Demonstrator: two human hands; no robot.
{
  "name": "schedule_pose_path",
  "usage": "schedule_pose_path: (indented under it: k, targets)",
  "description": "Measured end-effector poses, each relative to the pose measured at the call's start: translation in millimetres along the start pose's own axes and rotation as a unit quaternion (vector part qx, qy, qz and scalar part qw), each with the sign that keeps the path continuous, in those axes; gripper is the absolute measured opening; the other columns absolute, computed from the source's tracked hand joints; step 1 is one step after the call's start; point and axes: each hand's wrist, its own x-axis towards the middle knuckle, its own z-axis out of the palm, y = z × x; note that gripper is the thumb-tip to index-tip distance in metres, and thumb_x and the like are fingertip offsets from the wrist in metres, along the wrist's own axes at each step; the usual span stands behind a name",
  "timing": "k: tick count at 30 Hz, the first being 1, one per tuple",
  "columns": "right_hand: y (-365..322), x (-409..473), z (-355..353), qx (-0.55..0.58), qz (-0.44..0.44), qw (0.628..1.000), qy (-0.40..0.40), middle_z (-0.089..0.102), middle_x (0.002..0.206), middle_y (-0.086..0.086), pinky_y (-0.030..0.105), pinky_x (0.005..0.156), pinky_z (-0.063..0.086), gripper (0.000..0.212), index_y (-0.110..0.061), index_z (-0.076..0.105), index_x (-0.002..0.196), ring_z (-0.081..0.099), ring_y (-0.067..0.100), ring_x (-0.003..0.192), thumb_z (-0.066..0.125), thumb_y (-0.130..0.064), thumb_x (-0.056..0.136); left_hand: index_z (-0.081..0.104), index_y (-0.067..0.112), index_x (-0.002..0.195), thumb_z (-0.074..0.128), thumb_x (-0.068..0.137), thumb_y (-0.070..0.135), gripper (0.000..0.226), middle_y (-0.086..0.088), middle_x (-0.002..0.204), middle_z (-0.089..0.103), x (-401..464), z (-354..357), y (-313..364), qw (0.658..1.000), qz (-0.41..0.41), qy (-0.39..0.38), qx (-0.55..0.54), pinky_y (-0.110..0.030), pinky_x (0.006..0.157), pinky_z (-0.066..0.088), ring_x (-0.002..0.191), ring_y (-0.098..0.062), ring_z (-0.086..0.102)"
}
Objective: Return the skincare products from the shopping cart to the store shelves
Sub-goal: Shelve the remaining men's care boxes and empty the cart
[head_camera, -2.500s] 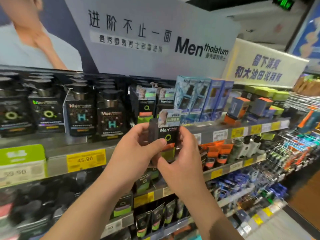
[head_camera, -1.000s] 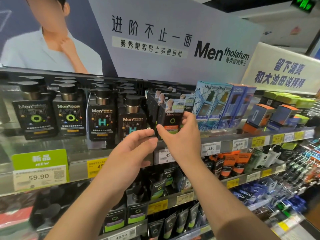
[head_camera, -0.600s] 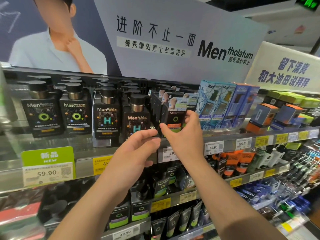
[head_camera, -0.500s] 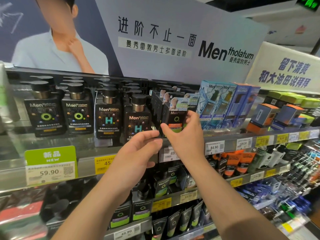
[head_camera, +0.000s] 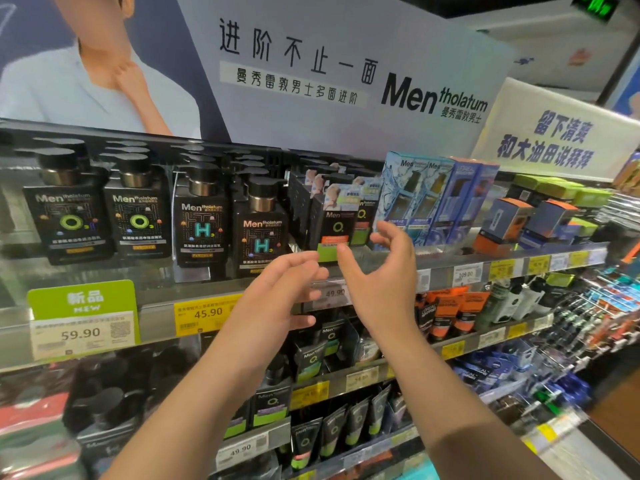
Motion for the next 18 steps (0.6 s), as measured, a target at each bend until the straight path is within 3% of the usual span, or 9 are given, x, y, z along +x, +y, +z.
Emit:
schedule_pose_path:
  k: [3,6,10,12,15,18]
  targets:
    - [6,-8,-15,-0.002,0.002,1.0,0.01,0.048,0.121,-0.021,0.001,0.092,0.03,0.05,-0.034,0.047,0.132,0.047,-0.002,0.118,0.074,-0.044,0.091,0.069,0.036,0.119,0.051,0.101,0.042,0.026,0.012,0.112,0.076,1,11,-6,1.0,-0.006,-0.008,-0.008,-0.054,0.1,0.055,0.111,-0.02,0.069]
    - [16,-20,-36,-0.015,0.007,0.999,0.027,0.048,0.12,-0.021,0.007,0.096,0.033,0.043,-0.037,0.048,0.127,0.048,-0.001,0.118,0.072,-0.044,0.091,0.071,0.036,0.116,0.05,0.101,0.043,0.027,0.012,0.111,0.076,3,26,-14,0.999,-0.015,-0.027,-0.011,-0.053,0.098,0.055,0.111,-0.019,0.069]
    - [37,-41,-74,-0.026,0.039,0.998,0.05,0.05,0.122,-0.021,0.005,0.094,0.036,0.039,-0.038,0.05,0.126,0.05,-0.003,0.116,0.069,-0.047,0.093,0.07,0.034,0.116,0.048,0.103,0.041,0.027,0.011,0.109,0.077,4,57,-30,0.997,-0.036,-0.063,-0.011,-0.045,0.09,0.057,0.109,-0.018,0.07]
    - [47,-53,-96,-0.016,0.058,0.997,0.055,0.051,0.123,-0.024,0.012,0.095,0.041,0.034,-0.044,0.05,0.124,0.052,-0.001,0.117,0.067,-0.047,0.095,0.071,0.033,0.116,0.048,0.103,0.04,0.027,0.011,0.108,0.078,3,76,-39,0.995,-0.048,-0.083,-0.007,-0.044,0.086,0.057,0.109,-0.02,0.069]
    - [58,-71,-131,-0.035,0.071,0.995,0.065,0.051,0.124,-0.026,0.002,0.089,0.036,0.03,-0.053,0.047,0.117,0.048,-0.01,0.117,0.066,-0.042,0.097,0.075,0.036,0.111,0.047,0.104,0.038,0.029,0.012,0.109,0.077,-1,106,-52,0.99,-0.058,-0.125,0.01,-0.05,0.093,0.056,0.107,-0.021,0.069]
    - [71,-90,-165,-0.043,0.089,0.989,0.111,0.056,0.124,-0.019,0.003,0.091,0.037,0.03,-0.041,0.052,0.123,0.053,-0.006,0.116,0.067,-0.041,0.097,0.076,0.037,0.111,0.046,0.105,0.039,0.031,0.013,0.111,0.077,-9,139,-64,0.982,-0.077,-0.173,0.025,-0.05,0.097,0.054,0.111,-0.023,0.068]
